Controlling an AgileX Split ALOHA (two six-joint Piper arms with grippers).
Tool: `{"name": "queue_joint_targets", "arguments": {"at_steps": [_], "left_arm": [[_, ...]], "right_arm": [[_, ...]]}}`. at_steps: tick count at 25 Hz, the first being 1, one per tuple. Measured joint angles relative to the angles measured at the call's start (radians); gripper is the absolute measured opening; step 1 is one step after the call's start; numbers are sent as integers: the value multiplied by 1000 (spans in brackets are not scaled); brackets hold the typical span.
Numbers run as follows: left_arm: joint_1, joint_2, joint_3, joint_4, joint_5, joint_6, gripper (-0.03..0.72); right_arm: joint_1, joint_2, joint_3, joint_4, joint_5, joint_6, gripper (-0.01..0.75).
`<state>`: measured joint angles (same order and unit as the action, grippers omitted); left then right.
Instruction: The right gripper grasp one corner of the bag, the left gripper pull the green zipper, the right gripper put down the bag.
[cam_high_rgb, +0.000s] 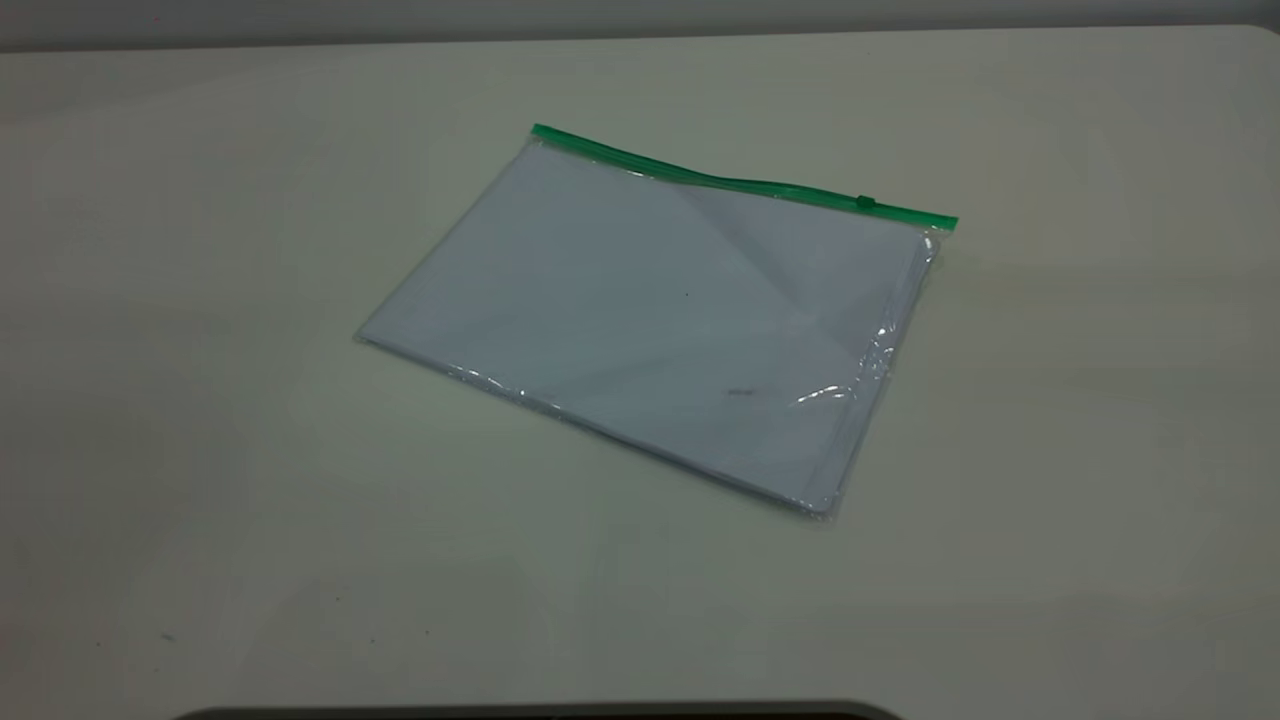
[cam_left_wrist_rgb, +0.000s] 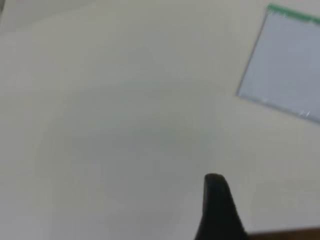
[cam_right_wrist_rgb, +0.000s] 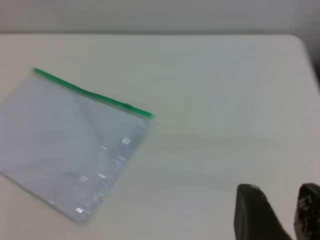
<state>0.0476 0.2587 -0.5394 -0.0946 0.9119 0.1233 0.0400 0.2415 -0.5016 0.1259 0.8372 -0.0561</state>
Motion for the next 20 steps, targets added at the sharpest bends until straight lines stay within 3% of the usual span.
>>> {"name": "queue_joint_targets", "arguments": {"at_steps": [4,9,14,20], "left_arm": [[0,219,-49,-51,-121,64,555],[0,497,-133,-94,-184,137,555],[0,728,-195,-176,-260,235,555],[0,919,-252,-402,-334,434,555]], "right_arm": [[0,244,0,110,-128,-200,312],[0,524,0,326,-261,-398,424],[0,834,0,625,-369,-633,445],[0,1199,-27,1132,-463,-1136,449]]}}
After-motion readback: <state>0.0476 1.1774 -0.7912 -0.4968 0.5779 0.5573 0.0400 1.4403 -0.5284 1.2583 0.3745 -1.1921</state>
